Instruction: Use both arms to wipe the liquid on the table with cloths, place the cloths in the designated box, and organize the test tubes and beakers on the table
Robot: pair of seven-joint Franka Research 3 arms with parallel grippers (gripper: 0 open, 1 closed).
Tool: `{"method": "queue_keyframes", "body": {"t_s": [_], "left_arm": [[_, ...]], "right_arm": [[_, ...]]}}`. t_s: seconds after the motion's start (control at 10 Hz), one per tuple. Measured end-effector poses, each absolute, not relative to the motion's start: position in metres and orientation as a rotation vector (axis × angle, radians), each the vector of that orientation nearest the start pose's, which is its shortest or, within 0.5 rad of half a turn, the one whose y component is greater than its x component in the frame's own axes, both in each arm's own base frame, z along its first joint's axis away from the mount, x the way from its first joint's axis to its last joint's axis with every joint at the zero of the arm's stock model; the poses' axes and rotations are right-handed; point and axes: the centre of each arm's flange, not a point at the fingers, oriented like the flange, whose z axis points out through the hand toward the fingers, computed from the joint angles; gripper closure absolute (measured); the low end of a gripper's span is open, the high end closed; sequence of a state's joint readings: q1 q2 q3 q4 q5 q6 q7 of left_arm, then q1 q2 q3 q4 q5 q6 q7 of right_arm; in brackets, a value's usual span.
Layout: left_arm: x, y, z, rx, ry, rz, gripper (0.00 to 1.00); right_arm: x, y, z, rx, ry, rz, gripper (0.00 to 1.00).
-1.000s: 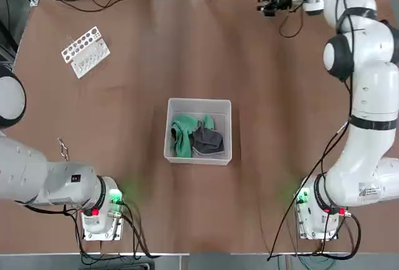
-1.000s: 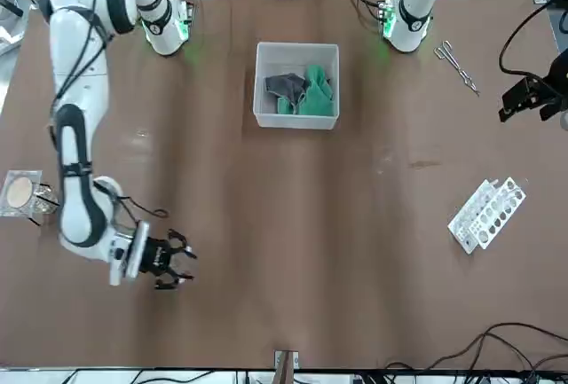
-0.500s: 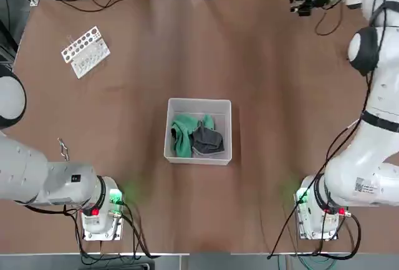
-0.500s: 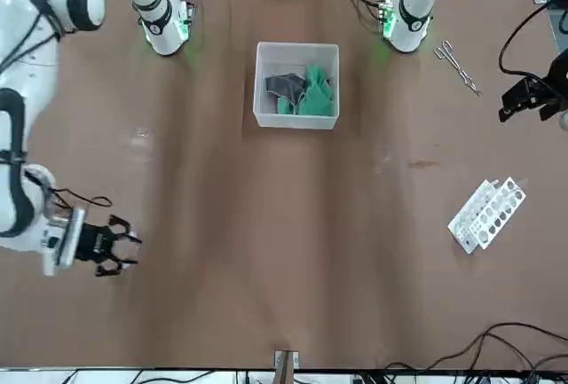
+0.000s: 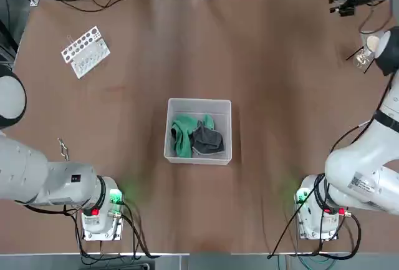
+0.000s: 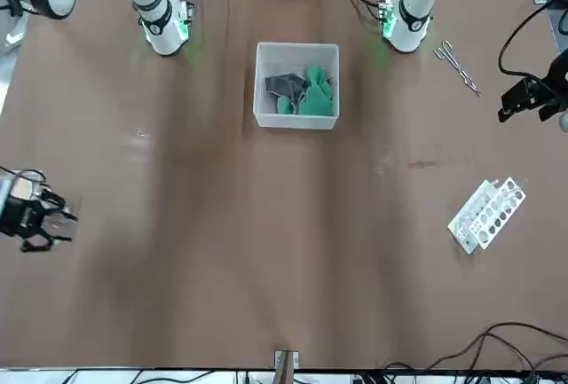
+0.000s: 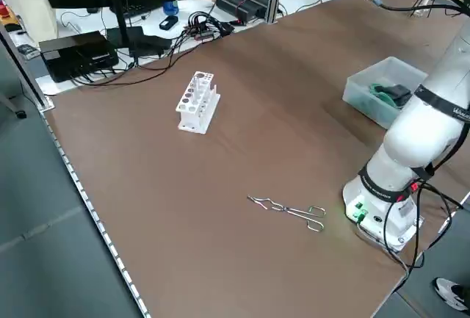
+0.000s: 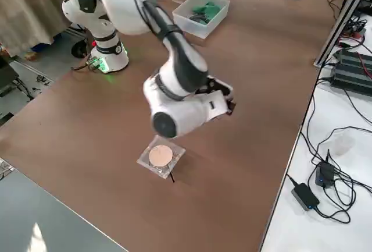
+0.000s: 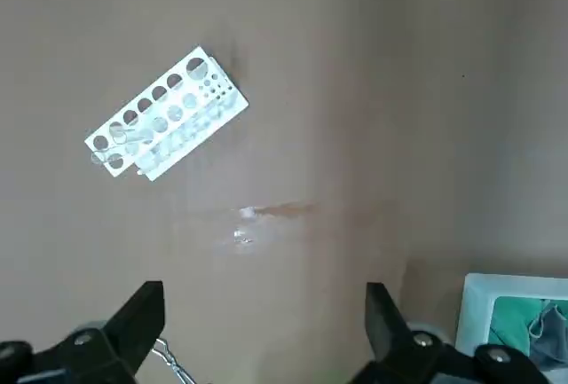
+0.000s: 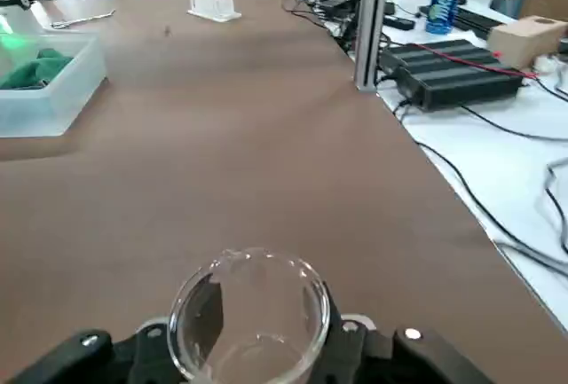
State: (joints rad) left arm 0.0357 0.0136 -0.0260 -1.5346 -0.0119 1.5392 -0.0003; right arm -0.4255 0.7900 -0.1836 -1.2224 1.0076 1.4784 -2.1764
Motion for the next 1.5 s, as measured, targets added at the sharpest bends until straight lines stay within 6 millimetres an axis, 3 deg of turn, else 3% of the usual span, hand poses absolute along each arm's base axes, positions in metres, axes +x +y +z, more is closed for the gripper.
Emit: {"method": "queue_keyframes", "body": {"t_s": [0.3, 0.6, 0.8, 1.2, 1.5], "left_arm": [[0.556, 0.004, 0.631, -3.154, -0.016, 0.015, 0.0], [0.556, 0.003, 0.631, -3.154, -0.012, 0.014, 0.0], [0.556, 0.003, 0.631, -3.154, -0.012, 0.015, 0.0], [0.556, 0.003, 0.63, -3.154, -0.013, 0.016, 0.0], [0.557, 0.003, 0.63, -3.154, -0.013, 0.016, 0.0]], "right_arm": [[0.602, -0.377, 0.305, -1.886, -1.409, -0.978, 0.51], [0.567, -0.421, 0.302, -1.925, -1.336, -1.001, 0.49], [0.549, -0.441, 0.288, -1.941, -1.285, -1.006, 0.49], [0.52, -0.468, 0.233, -1.961, -1.179, -0.998, 0.49], [0.513, -0.48, 0.24, -1.968, -1.179, -1.013, 0.49]]}}
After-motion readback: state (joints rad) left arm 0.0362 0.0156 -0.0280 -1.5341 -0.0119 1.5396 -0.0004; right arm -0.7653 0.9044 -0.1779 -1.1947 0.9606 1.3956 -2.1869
